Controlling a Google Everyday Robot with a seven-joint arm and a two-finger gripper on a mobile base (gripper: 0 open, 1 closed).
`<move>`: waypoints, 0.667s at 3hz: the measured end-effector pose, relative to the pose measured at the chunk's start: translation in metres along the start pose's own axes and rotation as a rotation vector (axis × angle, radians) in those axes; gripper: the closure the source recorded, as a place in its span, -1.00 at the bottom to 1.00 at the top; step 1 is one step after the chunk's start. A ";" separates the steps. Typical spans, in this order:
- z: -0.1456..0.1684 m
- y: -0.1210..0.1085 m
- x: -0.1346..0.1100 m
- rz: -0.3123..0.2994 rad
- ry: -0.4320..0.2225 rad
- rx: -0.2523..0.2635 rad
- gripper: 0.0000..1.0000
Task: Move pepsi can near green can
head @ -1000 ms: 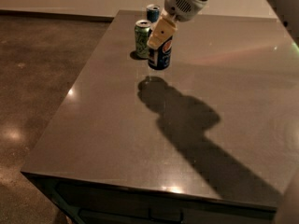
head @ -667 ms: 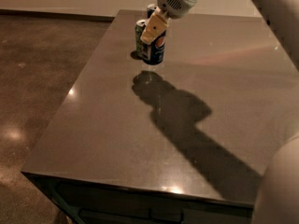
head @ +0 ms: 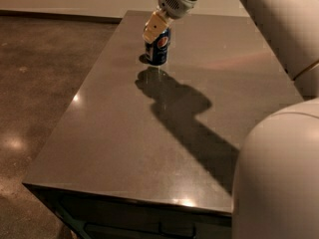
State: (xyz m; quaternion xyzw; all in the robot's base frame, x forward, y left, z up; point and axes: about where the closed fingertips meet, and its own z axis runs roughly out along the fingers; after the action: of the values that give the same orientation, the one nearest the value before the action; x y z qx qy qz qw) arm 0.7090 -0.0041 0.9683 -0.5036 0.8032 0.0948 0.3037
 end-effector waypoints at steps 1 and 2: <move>0.014 -0.013 0.014 0.049 0.045 0.009 0.67; 0.028 -0.025 0.036 0.098 0.094 0.016 0.04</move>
Offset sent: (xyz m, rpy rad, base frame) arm 0.0279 -0.0424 -0.0485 -0.0733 0.1004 -0.1455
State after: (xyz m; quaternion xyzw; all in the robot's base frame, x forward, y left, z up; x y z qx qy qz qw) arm 0.7305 -0.0300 0.9289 -0.4653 0.8410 0.0795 0.2645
